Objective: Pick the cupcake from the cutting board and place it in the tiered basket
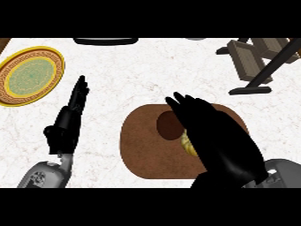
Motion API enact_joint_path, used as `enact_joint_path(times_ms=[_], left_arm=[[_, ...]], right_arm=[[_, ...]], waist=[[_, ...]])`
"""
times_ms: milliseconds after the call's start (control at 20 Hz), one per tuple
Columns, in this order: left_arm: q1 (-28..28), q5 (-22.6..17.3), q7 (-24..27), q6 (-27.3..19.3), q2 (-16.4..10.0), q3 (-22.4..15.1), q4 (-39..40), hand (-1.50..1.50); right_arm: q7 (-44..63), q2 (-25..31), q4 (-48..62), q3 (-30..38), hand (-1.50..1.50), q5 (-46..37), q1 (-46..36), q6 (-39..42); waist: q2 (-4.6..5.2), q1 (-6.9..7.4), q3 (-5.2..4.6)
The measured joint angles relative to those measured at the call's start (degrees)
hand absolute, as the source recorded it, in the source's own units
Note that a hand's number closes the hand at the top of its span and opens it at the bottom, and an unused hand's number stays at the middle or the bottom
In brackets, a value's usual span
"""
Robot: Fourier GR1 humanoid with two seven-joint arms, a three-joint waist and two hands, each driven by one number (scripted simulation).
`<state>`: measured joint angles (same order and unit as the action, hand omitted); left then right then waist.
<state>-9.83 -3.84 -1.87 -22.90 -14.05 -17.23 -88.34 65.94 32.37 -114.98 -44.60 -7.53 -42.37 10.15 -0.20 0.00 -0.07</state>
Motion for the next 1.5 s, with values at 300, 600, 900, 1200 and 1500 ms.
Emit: enact_joint_path(times_ms=[300, 600, 900, 1200, 1500], left_arm=[[0.17, 1.27, -0.28, -0.20, 1.03, -0.14, -0.20, 0.00], [-0.17, 1.97, -1.12, 0.13, 1.33, 0.63, -0.13, 0.00], [-1.01, 1.82, -1.27, 1.67, 1.50, 2.40, 0.34, 0.00], [0.52, 3.05, 0.96, 2.80, 2.88, 3.07, 1.59, 0.00], [2.15, 4.25, 0.51, 3.94, 3.81, 3.60, -0.52, 0.00]], right_arm=[[-1.91, -0.83, 4.14, -1.06, -1.50, -4.68, 0.18, 0.90], [-1.46, -2.18, 5.70, -0.75, -1.50, -8.48, 3.06, 0.56], [-3.58, -3.65, 7.78, 1.55, -1.50, -9.70, 6.78, 1.35], [-6.72, -7.40, 10.48, 2.85, -1.50, -14.31, 10.48, 2.55], [-8.78, -11.48, 11.77, 5.01, -1.50, -18.26, 13.22, 4.62]], waist=[[0.04, 0.06, 0.01], [0.03, -0.13, 0.03], [0.11, -0.09, 0.04], [0.15, 0.04, 0.06], [0.15, 0.11, 0.07]])
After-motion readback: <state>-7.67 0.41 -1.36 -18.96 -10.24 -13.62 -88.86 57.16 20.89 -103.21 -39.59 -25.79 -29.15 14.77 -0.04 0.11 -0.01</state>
